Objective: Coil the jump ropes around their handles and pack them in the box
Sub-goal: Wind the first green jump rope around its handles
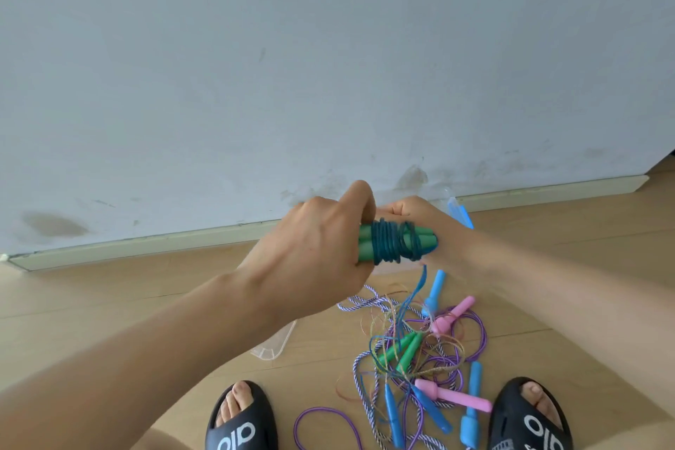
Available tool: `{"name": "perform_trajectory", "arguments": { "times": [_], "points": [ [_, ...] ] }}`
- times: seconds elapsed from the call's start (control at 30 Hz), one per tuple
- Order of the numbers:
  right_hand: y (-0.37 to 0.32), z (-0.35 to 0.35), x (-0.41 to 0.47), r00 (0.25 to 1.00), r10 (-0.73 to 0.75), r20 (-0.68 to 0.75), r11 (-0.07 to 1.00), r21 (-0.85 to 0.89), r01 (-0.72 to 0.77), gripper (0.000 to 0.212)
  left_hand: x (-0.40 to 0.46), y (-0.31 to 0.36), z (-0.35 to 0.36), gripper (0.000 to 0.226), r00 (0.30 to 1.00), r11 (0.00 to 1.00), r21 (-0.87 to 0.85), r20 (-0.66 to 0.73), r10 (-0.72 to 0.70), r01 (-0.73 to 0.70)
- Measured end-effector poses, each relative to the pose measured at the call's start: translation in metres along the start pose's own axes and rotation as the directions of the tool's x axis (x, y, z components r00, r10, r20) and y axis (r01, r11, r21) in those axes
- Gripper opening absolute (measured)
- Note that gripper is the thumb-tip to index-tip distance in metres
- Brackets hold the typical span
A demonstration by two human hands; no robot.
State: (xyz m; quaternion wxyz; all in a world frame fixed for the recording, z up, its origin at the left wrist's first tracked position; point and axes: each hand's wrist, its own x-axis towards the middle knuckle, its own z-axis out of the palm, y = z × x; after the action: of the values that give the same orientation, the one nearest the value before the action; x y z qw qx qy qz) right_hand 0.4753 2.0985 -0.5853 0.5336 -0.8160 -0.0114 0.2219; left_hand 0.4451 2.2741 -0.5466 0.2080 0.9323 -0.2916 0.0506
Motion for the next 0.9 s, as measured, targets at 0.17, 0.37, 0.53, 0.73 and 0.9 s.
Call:
{"name": "perform_trajectory", "arguments": {
  "times": [0.17, 0.37, 0.53, 0.73, 0.9],
  "points": [
    [0.006, 0.021, -0.013, 0.997, -0.026, -0.079, 0.988, -0.153, 0.014, 0.050, 0.009, -0.025, -0.004, 0.019, 0.991, 0.992, 0.009, -0.046, -0.127, 0.127],
    [-0.002, 0.036, -0.047, 0.980, -0.186, -0.070, 0.855, -0.503, 0.126, 0.053, 0.018, -0.047, 0.006, 0.015, 0.958, 0.939, 0.218, 0.044, -0.283, 0.267],
    [-0.019, 0.019, -0.047, 0.892, -0.444, -0.092, 0.672, -0.692, 0.263, 0.049, 0.019, -0.046, 0.017, 0.014, 0.950, 0.907, 0.394, 0.199, -0.241, 0.148],
    [-0.029, -0.013, -0.033, 0.858, -0.499, -0.122, 0.647, -0.712, 0.275, 0.057, 0.019, -0.025, 0.028, 0.028, 0.957, 0.891, 0.448, 0.283, -0.070, -0.067],
    [-0.015, -0.028, -0.015, 0.920, -0.383, -0.085, 0.797, -0.533, 0.283, 0.058, 0.017, -0.018, 0.024, 0.027, 0.981, 0.922, 0.348, 0.156, 0.120, -0.168]
  ]
}}
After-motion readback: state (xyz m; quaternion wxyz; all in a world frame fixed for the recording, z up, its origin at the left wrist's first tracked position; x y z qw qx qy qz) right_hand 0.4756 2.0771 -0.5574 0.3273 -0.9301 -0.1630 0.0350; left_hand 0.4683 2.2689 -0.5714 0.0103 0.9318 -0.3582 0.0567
